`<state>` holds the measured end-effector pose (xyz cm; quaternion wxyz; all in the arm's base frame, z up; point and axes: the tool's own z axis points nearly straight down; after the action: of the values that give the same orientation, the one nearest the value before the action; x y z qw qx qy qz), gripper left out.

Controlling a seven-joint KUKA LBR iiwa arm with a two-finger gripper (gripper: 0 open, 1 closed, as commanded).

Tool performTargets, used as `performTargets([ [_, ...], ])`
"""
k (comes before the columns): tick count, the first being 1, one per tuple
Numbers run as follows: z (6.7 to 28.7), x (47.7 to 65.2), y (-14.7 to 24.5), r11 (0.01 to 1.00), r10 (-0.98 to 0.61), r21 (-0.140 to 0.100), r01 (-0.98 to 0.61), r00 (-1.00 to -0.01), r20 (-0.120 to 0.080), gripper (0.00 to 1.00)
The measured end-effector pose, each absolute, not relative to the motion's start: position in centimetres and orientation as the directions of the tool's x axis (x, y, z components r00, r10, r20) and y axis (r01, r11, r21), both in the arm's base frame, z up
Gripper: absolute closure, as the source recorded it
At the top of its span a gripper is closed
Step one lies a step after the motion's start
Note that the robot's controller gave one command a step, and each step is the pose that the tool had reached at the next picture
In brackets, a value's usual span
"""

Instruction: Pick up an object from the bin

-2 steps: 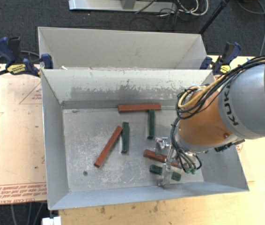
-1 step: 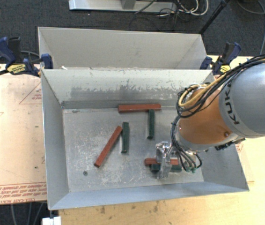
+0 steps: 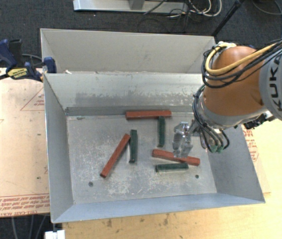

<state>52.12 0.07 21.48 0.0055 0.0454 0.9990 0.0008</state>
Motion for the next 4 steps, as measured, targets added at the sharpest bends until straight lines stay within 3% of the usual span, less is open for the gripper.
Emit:
performTargets([
  [1, 21.0, 51.9, 0.0, 0.996, 0.092, 0.001, 0.092, -0.996, -0.002, 0.0],
  [2, 6.7, 53.9, -1.3, 0.991, 0.131, 0.001, 0.131, -0.991, -0.002, 0.0],
  [3, 7.0, 53.9, -1.3, 0.992, 0.13, 0.001, 0.13, -0.992, -0.001, 1.0],
  [4, 21.3, 54.1, 0.7, 0.994, 0.106, 0.003, 0.106, -0.994, -0.011, 1.0],
])
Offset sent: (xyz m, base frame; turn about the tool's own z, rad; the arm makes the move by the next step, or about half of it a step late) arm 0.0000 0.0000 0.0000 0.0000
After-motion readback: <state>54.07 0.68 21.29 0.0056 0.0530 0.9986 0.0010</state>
